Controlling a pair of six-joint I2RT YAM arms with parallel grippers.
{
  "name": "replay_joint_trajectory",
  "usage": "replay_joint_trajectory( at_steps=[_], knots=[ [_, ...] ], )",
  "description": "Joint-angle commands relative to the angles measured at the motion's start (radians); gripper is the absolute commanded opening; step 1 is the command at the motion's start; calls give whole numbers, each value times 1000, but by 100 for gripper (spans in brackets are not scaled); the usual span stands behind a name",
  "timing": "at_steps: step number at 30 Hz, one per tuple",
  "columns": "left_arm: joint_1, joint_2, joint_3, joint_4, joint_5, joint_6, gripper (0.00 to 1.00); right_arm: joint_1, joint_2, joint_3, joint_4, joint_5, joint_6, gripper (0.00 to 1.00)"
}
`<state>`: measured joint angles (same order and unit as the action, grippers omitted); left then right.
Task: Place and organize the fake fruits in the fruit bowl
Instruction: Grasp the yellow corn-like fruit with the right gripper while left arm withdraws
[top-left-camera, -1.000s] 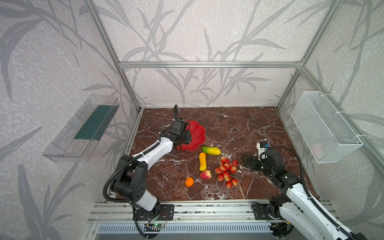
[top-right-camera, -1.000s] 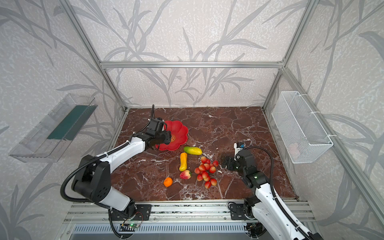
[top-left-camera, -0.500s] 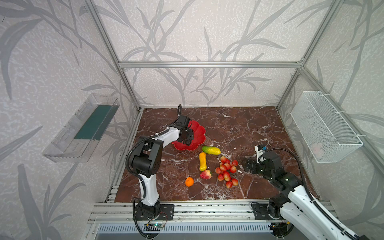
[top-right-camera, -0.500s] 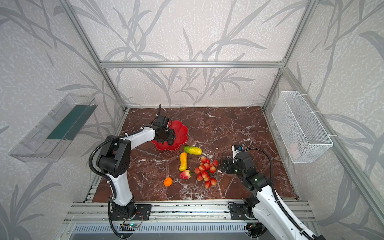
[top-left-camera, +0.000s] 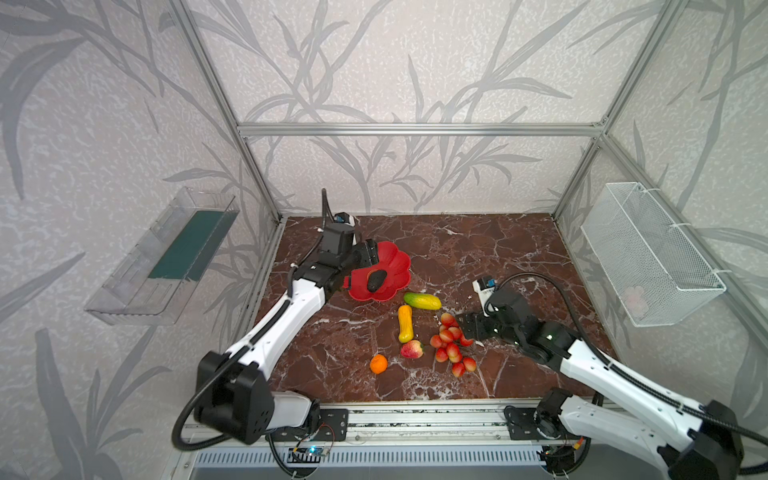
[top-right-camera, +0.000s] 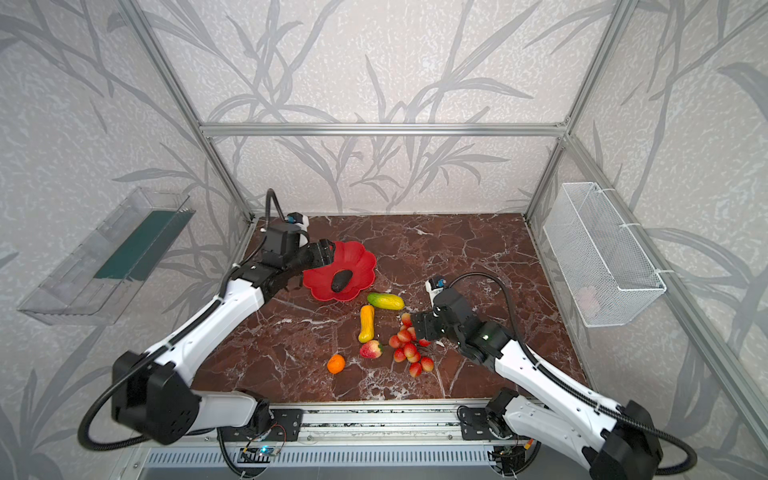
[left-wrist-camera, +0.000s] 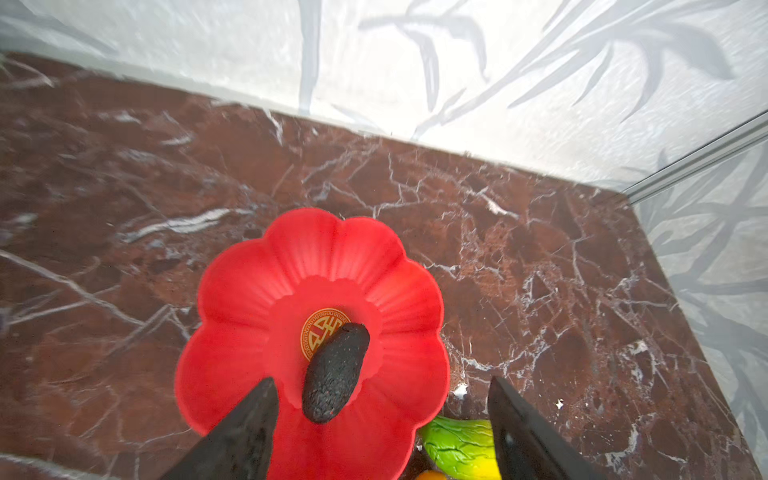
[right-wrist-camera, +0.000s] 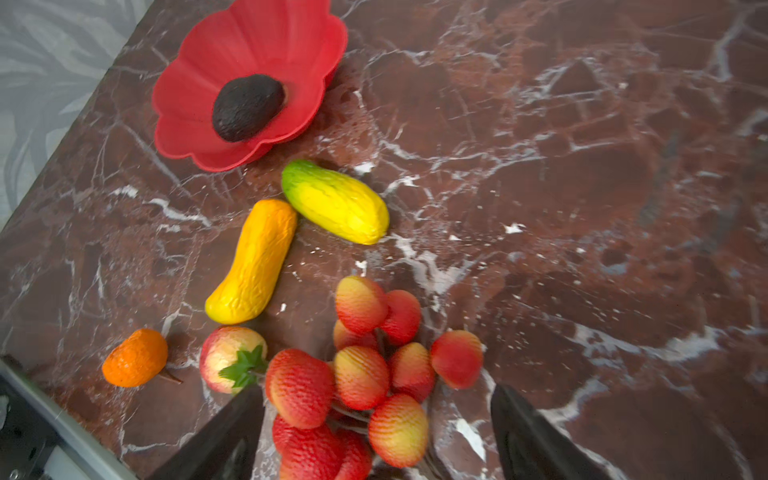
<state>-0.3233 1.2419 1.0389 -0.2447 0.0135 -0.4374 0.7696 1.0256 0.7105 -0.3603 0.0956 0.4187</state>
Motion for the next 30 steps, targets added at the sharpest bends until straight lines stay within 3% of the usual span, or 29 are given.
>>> replay_joint_trajectory(
  at_steps=[1, 5, 14, 25, 30],
  knots=[
    [3, -166, -161, -17, -68, -3, 83, 100, 138, 96, 69, 80, 9, 85],
    [7, -394, -315, -117, -116, -49, 87, 178, 342, 199, 126, 84, 44, 82],
    [9, -716, -445, -258, -156, -62, 96, 189, 672, 354, 166, 10, 95, 78],
    [9, -800, -424, -334, -190, -77, 99, 190, 866, 435, 208, -35, 155, 68],
    [9, -857, -445, -324, -220, -94, 99, 191, 869, 431, 236, -53, 173, 49]
  ],
)
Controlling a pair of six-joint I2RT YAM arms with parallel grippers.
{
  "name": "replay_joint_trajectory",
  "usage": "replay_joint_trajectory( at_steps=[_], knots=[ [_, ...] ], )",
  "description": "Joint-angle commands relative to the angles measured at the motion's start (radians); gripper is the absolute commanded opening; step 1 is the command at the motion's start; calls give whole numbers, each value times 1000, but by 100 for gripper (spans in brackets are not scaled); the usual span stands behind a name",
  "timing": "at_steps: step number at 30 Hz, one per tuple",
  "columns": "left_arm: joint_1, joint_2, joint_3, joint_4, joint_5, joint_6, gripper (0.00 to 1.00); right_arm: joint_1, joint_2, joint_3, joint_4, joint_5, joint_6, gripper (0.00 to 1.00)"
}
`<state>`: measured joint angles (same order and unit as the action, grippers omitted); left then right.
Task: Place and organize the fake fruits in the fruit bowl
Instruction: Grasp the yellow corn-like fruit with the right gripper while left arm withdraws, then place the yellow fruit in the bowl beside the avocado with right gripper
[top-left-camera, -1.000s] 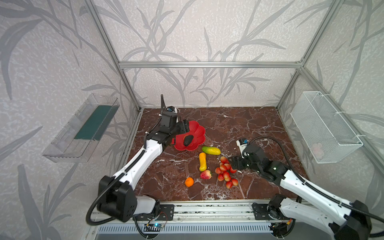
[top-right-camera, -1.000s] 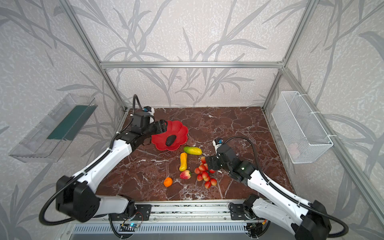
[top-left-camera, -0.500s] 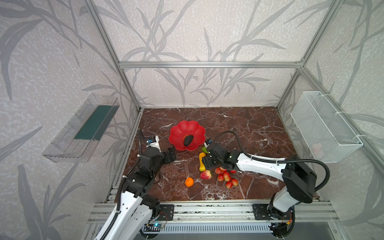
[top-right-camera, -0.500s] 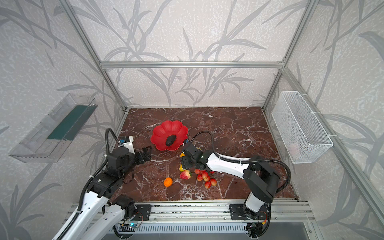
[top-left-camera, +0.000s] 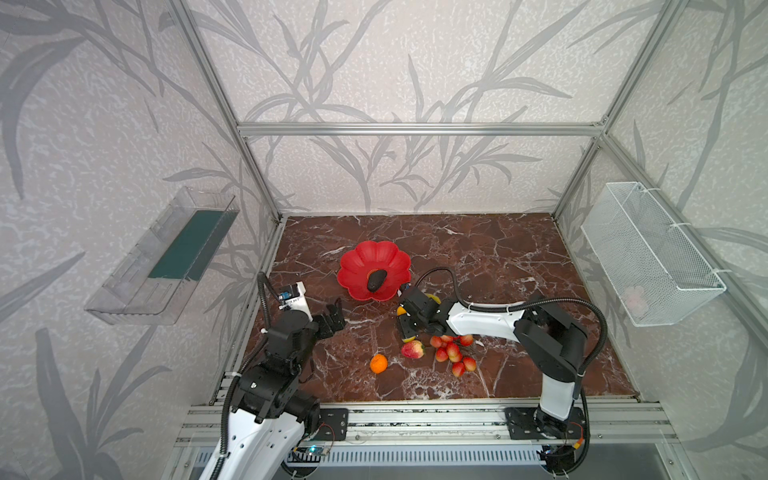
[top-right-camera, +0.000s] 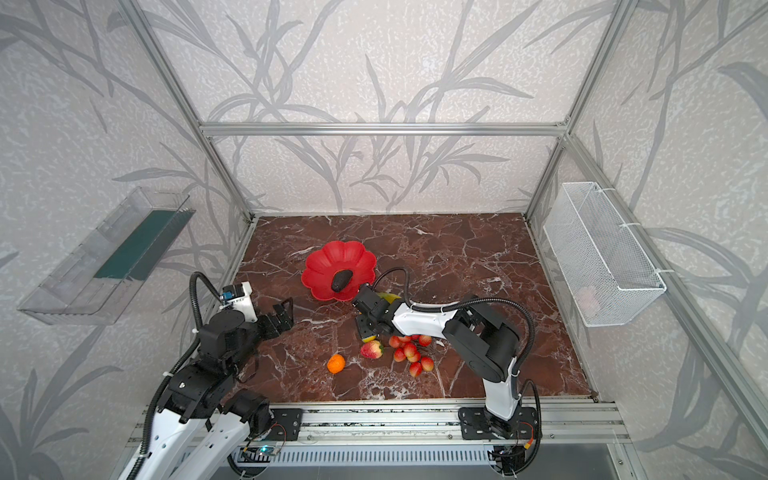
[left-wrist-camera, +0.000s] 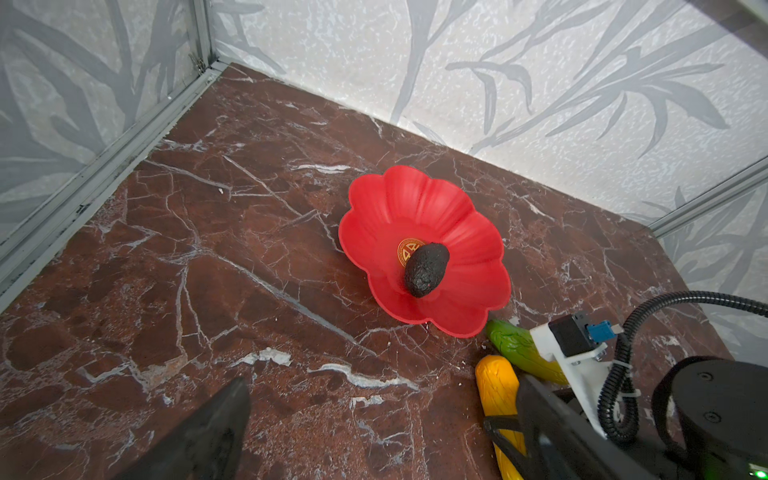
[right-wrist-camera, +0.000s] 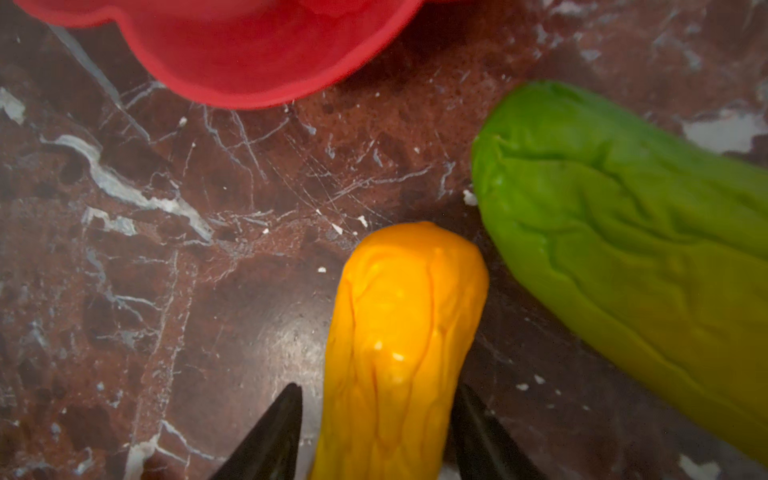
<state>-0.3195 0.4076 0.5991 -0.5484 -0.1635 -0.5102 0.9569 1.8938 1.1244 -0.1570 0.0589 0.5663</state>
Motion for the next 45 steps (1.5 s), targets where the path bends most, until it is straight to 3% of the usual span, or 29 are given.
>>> replay_joint_trajectory(
  at_steps=[1, 6, 11, 14, 20, 30, 42, 45],
  knots=[
    [5, -28, -8, -21, -48, -22, 99, 5, -11, 12, 41, -16, 27, 44],
    [5, -52, -11, -23, -68, -27, 99, 8, -131, -24, 57, -15, 40, 28],
    [5, -74, -21, -23, -75, -37, 99, 8, -296, -61, 97, 8, 54, 24],
    [5, -84, -28, -22, -69, -46, 99, 2, -322, -35, 119, 48, 28, 24],
    [5, -98, -30, -47, -51, -65, 99, -64, -171, 123, 125, -16, 33, 24],
    [5, -142, -35, -120, -11, -89, 98, -146, 148, 405, 85, 4, 60, 25],
    [5, -117, -63, -139, 108, -172, 95, -183, 336, 568, 16, -4, 119, 33],
    [5, -116, -83, -127, 140, -200, 94, -184, 363, 587, 12, -2, 136, 39]
  ],
)
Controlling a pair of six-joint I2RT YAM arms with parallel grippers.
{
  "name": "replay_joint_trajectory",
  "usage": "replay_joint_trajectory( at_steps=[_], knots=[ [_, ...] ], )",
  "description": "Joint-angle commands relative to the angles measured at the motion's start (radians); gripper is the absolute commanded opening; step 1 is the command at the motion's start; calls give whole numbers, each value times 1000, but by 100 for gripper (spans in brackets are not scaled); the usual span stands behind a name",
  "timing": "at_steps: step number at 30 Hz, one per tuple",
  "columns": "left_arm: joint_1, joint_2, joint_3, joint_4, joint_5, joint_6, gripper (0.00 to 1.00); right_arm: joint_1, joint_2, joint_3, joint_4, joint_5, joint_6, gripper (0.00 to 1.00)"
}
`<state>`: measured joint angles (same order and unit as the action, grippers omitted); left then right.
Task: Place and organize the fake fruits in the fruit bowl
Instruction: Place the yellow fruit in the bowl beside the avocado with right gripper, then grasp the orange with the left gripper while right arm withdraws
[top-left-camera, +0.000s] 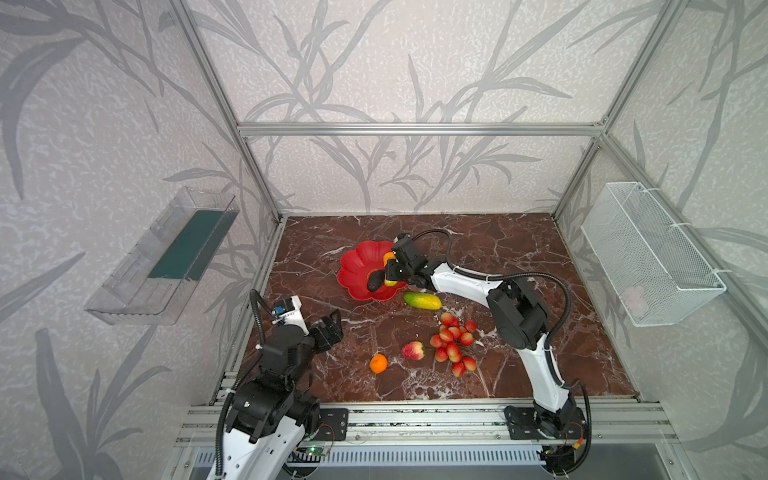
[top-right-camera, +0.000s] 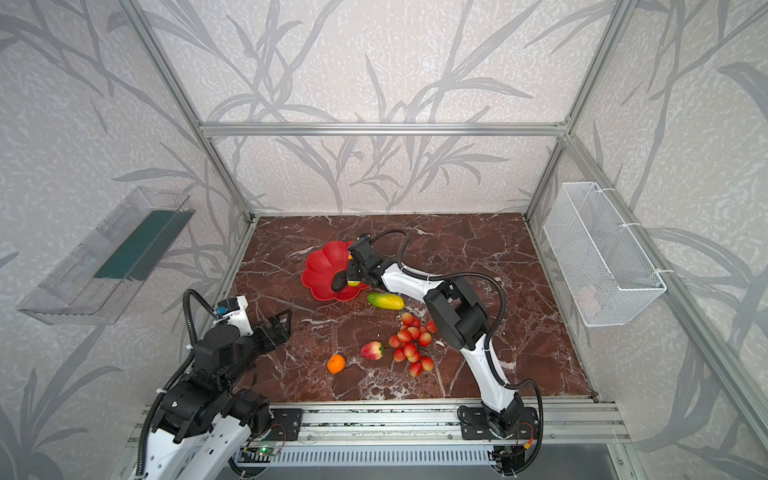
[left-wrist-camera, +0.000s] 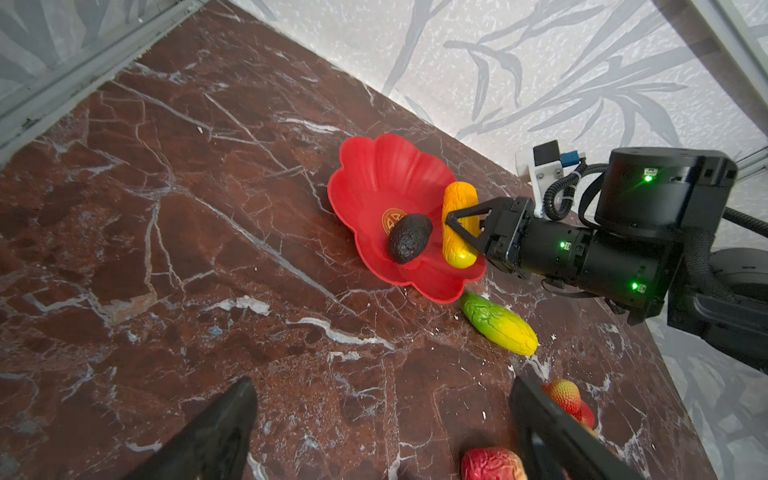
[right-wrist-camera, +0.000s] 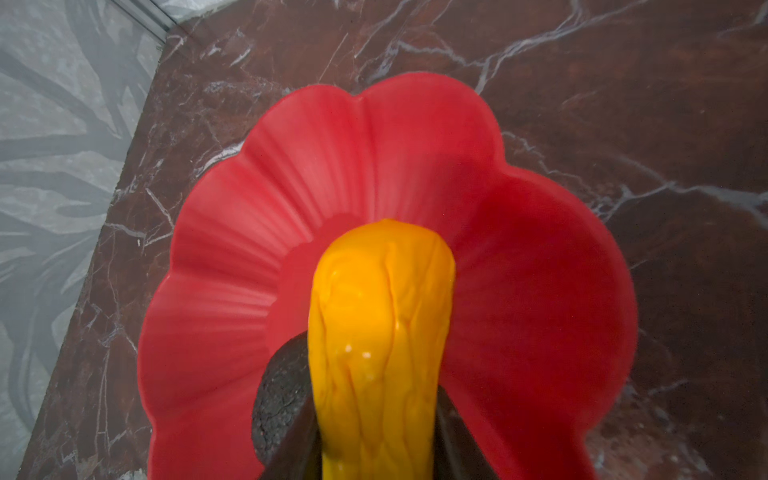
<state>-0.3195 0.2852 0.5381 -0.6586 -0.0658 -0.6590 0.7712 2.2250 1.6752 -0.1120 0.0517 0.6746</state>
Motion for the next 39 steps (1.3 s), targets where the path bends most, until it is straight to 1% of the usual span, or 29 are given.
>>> replay_joint_trajectory(
  at_steps=[1, 4, 7, 10, 12, 14, 16, 19, 21, 23, 25, 27, 30, 34, 39],
  knots=[
    [5, 7, -27, -12, 51, -59, 94, 2, 39, 44, -39, 5, 29, 41],
    [5, 10, -33, -6, 78, -65, 94, 2, 57, 79, -57, -6, 27, 50],
    [5, 28, -34, 1, 119, -67, 93, 2, 39, 86, -51, -10, 16, 58],
    [3, 67, -40, 14, 186, -77, 89, 1, -18, 76, -45, 7, -12, 67],
    [3, 99, -49, 27, 235, -83, 87, 0, -87, 46, -25, 22, -31, 74],
    [2, 124, -61, 45, 278, -87, 85, 0, -165, -9, 12, 32, -96, 80],
    [-5, 145, -72, 64, 315, -94, 84, 0, -255, -78, 38, 44, -143, 83],
    [-43, 189, -91, 80, 337, -101, 83, 0, -409, -216, 89, 60, -204, 89],
    [-101, 212, -101, 90, 313, -106, 82, 0, -510, -328, 122, 61, -241, 95],
    [-186, 237, -108, 100, 265, -116, 82, 0, -617, -435, 145, 68, -264, 100],
    [-268, 262, -112, 102, 225, -130, 82, 0, -702, -534, 157, 83, -282, 99],
    [-323, 285, -117, 92, 216, -145, 82, 0, -784, -624, 150, 102, -296, 99],
    [-377, 298, -140, 89, 210, -169, 82, 0, -887, -733, 122, 119, -293, 99],
    [-443, 307, -164, 99, 176, -195, 82, 0, -999, -838, 92, 139, -271, 99],
    [-497, 393, -174, 162, 152, -197, 82, 0, -1092, -926, 60, 167, -246, 99]
  ],
)
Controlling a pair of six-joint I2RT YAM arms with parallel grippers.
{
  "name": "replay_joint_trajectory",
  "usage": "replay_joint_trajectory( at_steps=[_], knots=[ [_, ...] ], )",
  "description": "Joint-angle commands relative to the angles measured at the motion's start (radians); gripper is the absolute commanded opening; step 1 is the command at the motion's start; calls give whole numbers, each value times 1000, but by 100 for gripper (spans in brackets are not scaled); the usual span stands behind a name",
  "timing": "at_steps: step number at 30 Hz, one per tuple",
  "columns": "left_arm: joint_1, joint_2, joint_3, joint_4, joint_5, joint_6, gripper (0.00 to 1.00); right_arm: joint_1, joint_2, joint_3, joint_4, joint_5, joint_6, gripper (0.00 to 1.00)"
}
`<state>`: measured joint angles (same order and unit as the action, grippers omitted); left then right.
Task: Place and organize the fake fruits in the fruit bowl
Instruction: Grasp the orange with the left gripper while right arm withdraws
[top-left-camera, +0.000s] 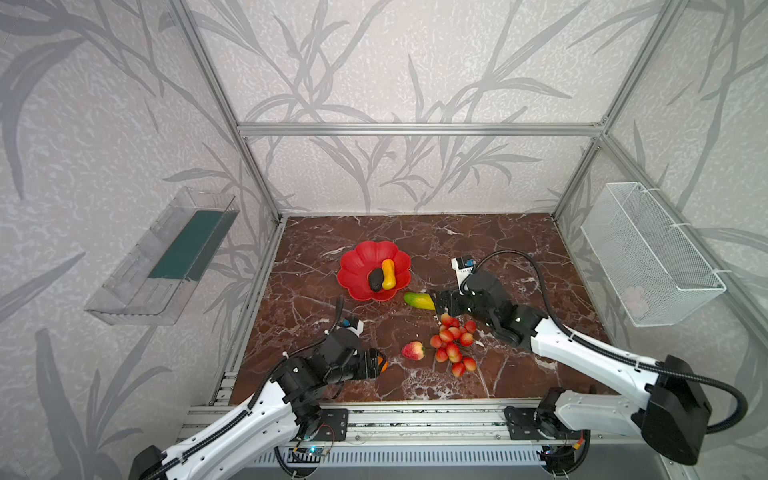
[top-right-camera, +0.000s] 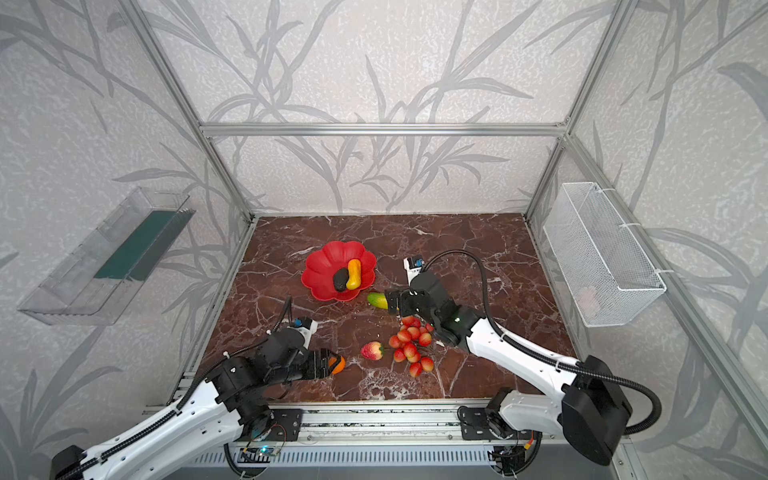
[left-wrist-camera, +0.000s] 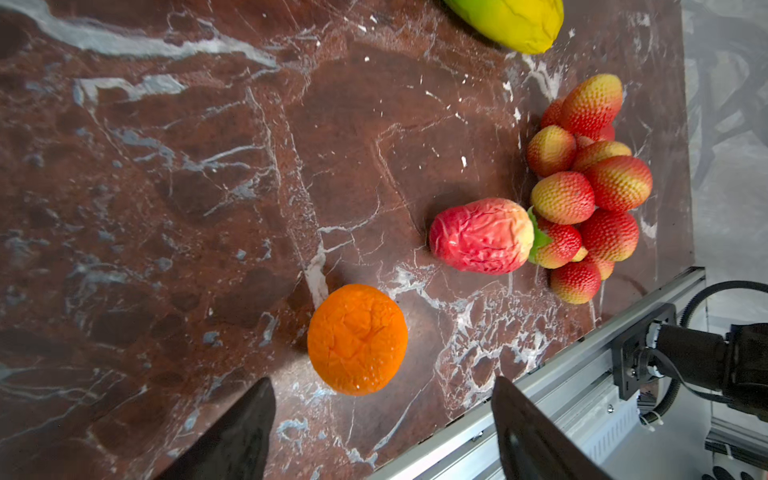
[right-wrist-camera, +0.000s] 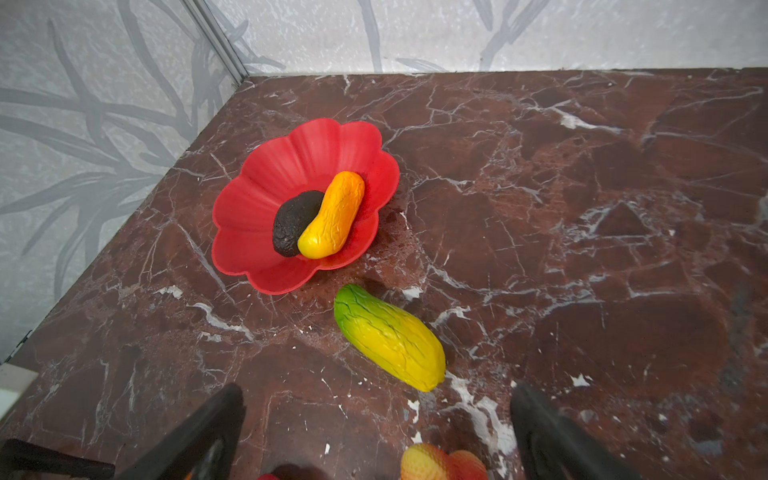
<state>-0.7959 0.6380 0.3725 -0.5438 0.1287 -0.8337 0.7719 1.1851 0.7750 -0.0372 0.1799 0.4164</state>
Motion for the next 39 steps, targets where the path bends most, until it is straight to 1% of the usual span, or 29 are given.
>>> replay_joint_trajectory(
  at_steps=[1, 10, 12, 17, 20, 24, 27, 29, 31, 34, 37, 39],
  knots=[
    [-28, 61, -10, 66, -44, -20, 82, 0, -62, -36, -18, 42, 16, 99],
    [-54, 228, -26, 202, -55, -16, 82, -1, -120, -101, -45, 45, 42, 99],
    [-55, 257, -28, 221, -54, -17, 78, -1, -132, -112, -49, 47, 46, 99],
    [-55, 286, -27, 222, -65, -15, 63, -2, -157, -129, -54, 59, 44, 99],
    [-55, 281, -36, 223, -86, -28, 55, -2, -165, -135, -58, 61, 43, 99],
    [-55, 231, -57, 235, -118, -34, 47, -2, -177, -141, -62, 65, 43, 99],
    [-52, 164, -51, 220, -156, -26, 46, -2, -187, -152, -63, 70, 42, 99],
    [-45, 122, -11, 170, -196, -3, 46, -2, -198, -154, -73, 70, 44, 99],
    [-23, 93, 39, 139, -236, 36, 46, -2, -210, -156, -83, 72, 42, 99],
    [67, 105, 119, 146, -236, 128, 46, -2, -227, -162, -96, 71, 38, 99],
    [204, 198, 207, 160, -183, 221, 46, -2, -235, -160, -122, 60, 35, 99],
    [283, 277, 256, 208, -154, 268, 46, -2, -245, -162, -148, 51, 37, 99]
  ],
)
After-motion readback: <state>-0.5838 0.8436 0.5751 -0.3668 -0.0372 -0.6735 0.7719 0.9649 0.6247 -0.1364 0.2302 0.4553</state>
